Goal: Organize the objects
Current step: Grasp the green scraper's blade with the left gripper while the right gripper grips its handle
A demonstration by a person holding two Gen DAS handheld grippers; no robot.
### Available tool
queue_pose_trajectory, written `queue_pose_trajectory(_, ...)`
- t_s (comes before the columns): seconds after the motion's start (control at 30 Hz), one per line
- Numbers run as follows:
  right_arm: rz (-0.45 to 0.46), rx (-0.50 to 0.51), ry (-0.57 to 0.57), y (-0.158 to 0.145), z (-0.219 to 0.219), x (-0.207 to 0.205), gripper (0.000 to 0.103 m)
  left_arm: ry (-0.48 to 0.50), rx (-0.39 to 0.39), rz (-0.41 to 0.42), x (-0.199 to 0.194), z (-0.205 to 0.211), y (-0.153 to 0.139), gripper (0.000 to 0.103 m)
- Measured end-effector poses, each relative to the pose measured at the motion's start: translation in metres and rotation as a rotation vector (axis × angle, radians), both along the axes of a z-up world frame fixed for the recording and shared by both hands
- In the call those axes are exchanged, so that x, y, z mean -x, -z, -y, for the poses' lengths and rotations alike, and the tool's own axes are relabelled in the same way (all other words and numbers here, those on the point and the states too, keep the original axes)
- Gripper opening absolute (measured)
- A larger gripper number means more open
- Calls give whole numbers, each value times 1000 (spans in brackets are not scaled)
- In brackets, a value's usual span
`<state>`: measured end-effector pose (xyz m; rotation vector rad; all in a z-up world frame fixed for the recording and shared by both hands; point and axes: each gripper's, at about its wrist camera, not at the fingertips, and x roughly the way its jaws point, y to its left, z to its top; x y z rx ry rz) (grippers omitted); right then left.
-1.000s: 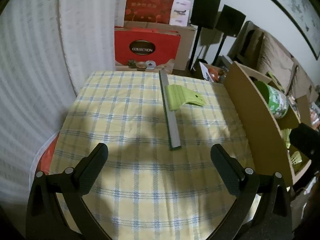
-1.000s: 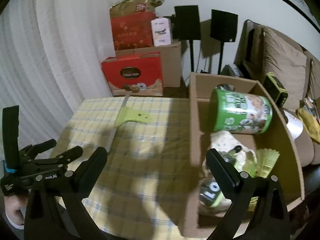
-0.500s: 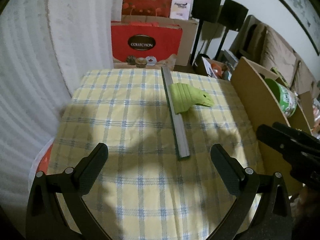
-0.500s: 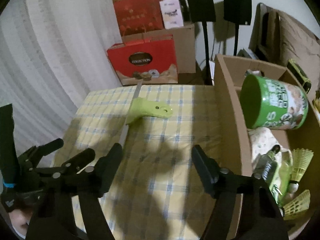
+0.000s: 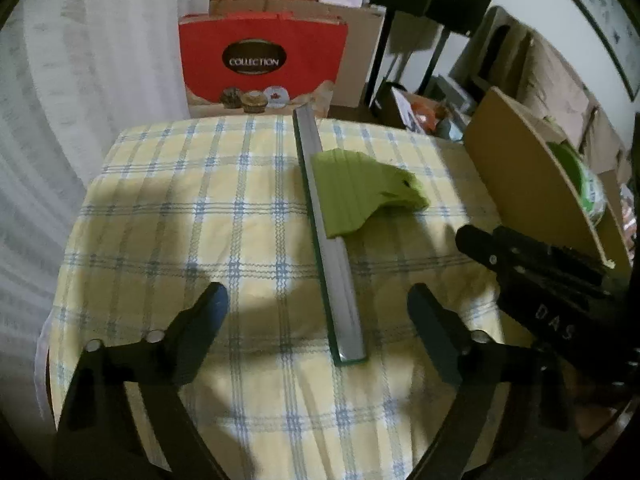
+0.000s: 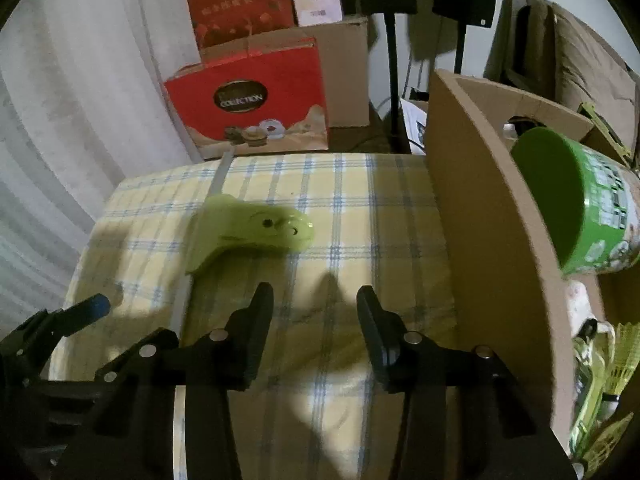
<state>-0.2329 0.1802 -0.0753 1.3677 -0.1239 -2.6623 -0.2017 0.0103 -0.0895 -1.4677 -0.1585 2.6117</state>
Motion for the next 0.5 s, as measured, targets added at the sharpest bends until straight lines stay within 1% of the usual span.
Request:
queue_pose_trajectory(0.13,8,38,29,2,-5,6,45,-5,-4,28,10,-2,10,74)
queue_pose_trajectory(0.17,11,41,30,2,-5,6,45,-7,0,33,13,-3,12,69)
queue_pose_trajectory(0.27,21,64,37,5,-7,5,45,-3,25,40,20,-7,17,61)
queue_pose_trajectory(0.37,36,112,50,8,-13,6,45,8,65,29,24,-14,18,55)
queue_pose_trajectory(0.43,37,117,45,8,-12,6,45,11,74,21,24,-16,18,51)
queue_pose_trajectory(0.5,37,124,43,7,-11,6,45,10,61,16,23,-14,17,33)
